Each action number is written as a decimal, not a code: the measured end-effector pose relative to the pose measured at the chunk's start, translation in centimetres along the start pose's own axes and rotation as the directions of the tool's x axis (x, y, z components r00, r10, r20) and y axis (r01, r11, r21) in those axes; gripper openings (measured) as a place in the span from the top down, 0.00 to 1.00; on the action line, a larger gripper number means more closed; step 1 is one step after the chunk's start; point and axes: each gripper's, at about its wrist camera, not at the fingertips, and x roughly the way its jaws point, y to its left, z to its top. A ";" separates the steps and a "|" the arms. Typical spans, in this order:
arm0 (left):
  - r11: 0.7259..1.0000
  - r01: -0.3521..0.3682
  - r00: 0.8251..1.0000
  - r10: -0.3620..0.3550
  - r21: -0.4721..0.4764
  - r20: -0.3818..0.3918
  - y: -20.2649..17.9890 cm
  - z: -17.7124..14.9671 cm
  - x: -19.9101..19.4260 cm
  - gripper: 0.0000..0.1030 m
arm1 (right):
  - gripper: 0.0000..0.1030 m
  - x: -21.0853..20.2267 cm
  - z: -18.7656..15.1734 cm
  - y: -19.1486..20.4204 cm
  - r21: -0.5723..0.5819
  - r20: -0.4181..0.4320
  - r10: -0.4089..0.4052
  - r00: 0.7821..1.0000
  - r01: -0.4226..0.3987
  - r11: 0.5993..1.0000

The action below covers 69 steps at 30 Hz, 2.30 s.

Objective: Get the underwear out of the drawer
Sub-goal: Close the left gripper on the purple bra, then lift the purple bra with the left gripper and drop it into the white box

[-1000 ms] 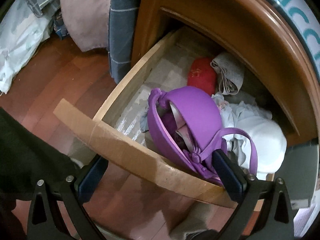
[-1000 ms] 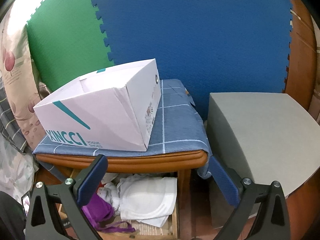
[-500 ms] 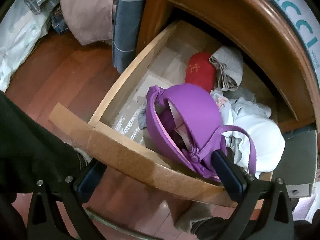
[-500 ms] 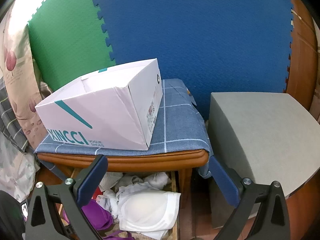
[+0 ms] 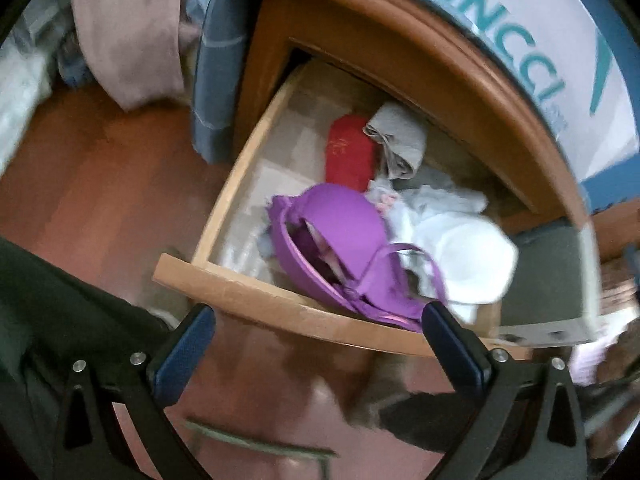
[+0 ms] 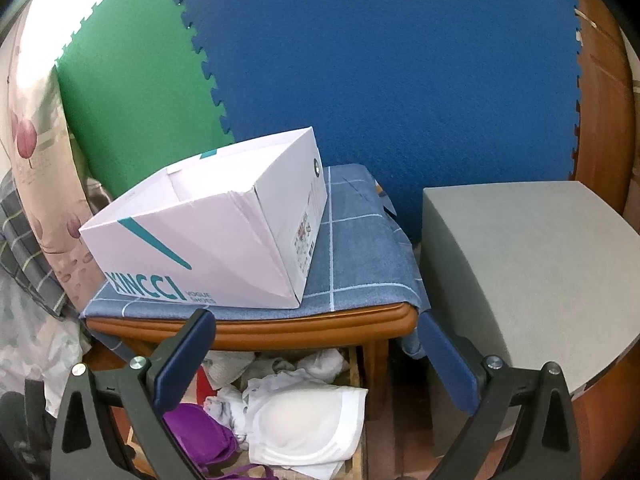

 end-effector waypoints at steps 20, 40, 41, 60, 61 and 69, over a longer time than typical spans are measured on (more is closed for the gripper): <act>0.974 0.215 0.968 -0.202 0.076 -0.152 -5.0 5.5 -0.3 0.04 | 0.00 -0.2 -0.2 -0.2 -0.016 -0.009 -0.005 1.000 0.005 1.000; 0.981 0.190 0.954 -0.196 -0.046 -0.229 -2.5 5.7 4.2 0.16 | 0.00 0.2 -0.1 -0.6 0.012 -0.035 0.022 0.999 -0.022 1.000; 0.978 0.199 0.948 -0.209 -0.065 -0.242 -2.3 5.9 4.8 0.16 | 0.00 0.3 -0.2 -0.5 0.006 -0.036 0.020 0.999 -0.020 1.000; 0.976 0.053 0.989 -0.022 0.213 -0.145 -6.4 3.8 7.8 0.89 | 0.00 0.8 -0.2 -1.6 0.057 -0.055 0.053 0.997 -0.050 0.997; 0.968 0.039 0.994 -0.013 0.246 -0.108 -7.1 3.5 6.9 0.90 | 0.00 0.8 -0.2 -1.8 0.067 -0.057 0.052 0.997 -0.048 0.997; 0.913 0.108 0.979 -0.167 0.393 0.121 -10.0 0.5 -4.1 0.89 | 0.00 0.8 -0.3 -2.5 0.095 -0.061 0.039 0.997 -0.033 0.995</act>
